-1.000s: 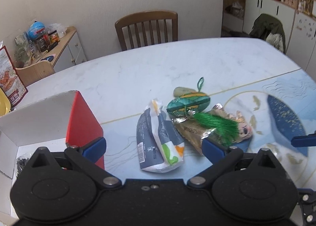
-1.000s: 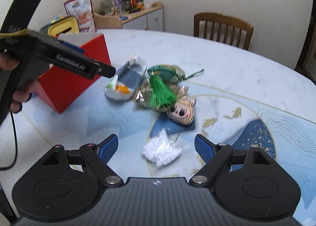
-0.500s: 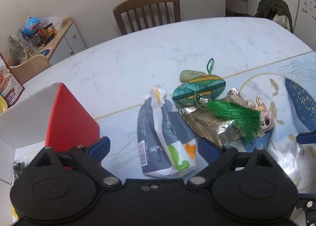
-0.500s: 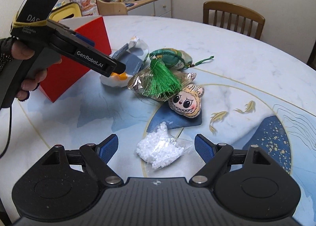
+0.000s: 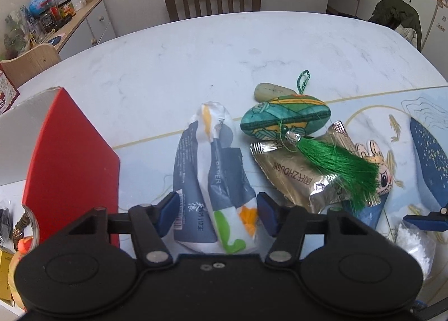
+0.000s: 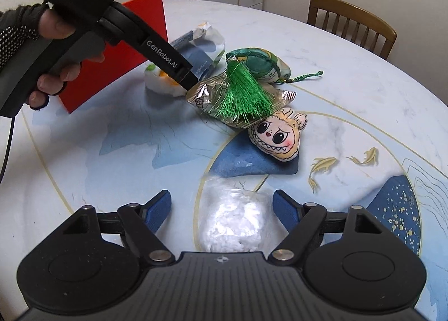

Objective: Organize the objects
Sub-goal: 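Grasp the white-and-grey snack bag with the left gripper while the right grasps the clear foam bag, then carry the snack bag and foam bag over the open cardboard box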

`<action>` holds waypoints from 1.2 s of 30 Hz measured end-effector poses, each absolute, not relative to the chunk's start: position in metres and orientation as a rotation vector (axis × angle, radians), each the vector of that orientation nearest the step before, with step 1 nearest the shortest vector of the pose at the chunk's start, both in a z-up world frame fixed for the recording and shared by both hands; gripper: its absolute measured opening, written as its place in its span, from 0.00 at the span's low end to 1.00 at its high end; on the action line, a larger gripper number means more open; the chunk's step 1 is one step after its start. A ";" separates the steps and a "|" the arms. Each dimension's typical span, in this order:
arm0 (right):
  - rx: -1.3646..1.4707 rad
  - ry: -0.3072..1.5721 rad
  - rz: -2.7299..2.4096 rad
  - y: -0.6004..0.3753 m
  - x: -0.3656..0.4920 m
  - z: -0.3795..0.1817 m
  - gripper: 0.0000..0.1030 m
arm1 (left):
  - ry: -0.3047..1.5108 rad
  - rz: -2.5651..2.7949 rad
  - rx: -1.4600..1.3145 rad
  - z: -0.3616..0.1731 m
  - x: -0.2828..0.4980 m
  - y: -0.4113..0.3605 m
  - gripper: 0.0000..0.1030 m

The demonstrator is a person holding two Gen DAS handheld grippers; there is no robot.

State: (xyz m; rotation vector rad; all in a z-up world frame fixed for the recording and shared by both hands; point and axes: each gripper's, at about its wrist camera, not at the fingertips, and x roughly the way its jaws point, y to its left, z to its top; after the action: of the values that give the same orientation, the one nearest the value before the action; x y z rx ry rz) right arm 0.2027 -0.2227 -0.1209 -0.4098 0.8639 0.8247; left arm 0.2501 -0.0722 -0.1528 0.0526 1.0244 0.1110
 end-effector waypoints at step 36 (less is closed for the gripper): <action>-0.298 0.833 0.789 -0.236 0.179 -0.059 0.38 | 0.938 -0.003 -0.055 -0.092 0.188 -0.083 0.32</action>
State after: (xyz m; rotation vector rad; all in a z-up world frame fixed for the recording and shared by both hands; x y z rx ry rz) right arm 0.1790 -0.2355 -0.0591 -0.2981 0.8332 0.7886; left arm 0.1882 -0.0827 -0.0923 -0.0555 0.9381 -0.0032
